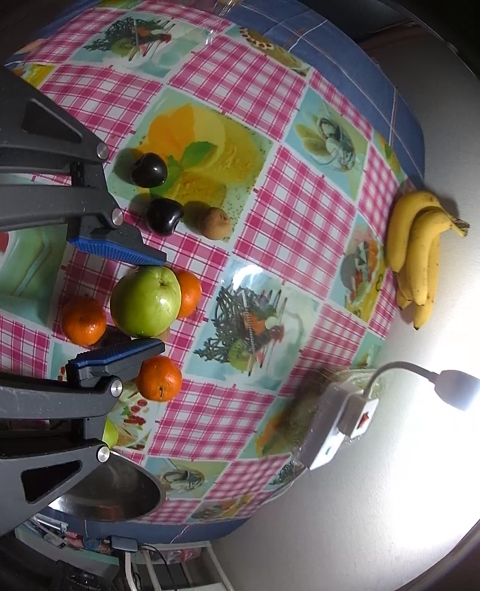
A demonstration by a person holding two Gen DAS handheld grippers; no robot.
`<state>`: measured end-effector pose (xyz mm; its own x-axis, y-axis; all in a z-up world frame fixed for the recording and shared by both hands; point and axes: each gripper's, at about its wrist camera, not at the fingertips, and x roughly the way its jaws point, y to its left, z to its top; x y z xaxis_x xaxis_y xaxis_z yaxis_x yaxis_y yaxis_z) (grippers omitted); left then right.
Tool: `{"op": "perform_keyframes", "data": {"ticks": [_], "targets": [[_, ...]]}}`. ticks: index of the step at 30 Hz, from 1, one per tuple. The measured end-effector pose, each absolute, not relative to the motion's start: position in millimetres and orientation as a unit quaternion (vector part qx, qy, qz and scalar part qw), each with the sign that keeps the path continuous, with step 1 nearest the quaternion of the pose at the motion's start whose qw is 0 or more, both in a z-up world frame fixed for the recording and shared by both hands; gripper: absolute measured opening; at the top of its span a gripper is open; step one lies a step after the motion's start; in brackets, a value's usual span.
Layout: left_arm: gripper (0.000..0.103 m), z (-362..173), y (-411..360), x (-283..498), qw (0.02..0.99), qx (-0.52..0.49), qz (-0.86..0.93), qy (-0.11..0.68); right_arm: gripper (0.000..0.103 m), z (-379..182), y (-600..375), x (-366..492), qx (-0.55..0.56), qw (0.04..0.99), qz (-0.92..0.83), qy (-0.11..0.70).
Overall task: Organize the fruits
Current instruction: 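Close the left tool on the green apple while the right tool grips the green mango, then carry both fruits into the steel bowl and open both tools to release them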
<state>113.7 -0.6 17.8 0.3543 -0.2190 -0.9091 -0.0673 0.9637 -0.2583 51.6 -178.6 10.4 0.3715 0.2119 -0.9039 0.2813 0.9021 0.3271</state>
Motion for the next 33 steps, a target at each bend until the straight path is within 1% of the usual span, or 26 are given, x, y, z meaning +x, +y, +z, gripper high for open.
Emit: {"op": "perform_keyframes", "data": {"ticks": [6, 12, 24, 29, 33], "targets": [[0.043, 32.0, -10.9, 106.5, 0.823, -0.119, -0.056, 0.552, 0.039, 13.9, -194.2, 43.5, 0.231, 0.799, -0.036, 0.554], [0.043, 40.2, -38.3, 100.2, 0.828, -0.099, -0.080, 0.546, 0.039, 16.3, -223.6, 30.1, 0.244, 0.797, -0.078, 0.548], [0.043, 52.0, -131.1, 71.5, 0.824, -0.032, -0.179, 0.537, 0.039, 24.1, -305.6, -12.5, 0.283, 0.788, -0.186, 0.515], [0.043, 46.7, -171.5, 58.2, 0.816, 0.009, -0.223, 0.533, 0.039, 25.7, -339.0, -30.7, 0.308, 0.781, -0.213, 0.500], [0.043, 31.5, -192.3, 52.8, 0.803, 0.028, -0.240, 0.544, 0.039, 21.4, -350.8, -34.7, 0.308, 0.779, -0.227, 0.497]]}}
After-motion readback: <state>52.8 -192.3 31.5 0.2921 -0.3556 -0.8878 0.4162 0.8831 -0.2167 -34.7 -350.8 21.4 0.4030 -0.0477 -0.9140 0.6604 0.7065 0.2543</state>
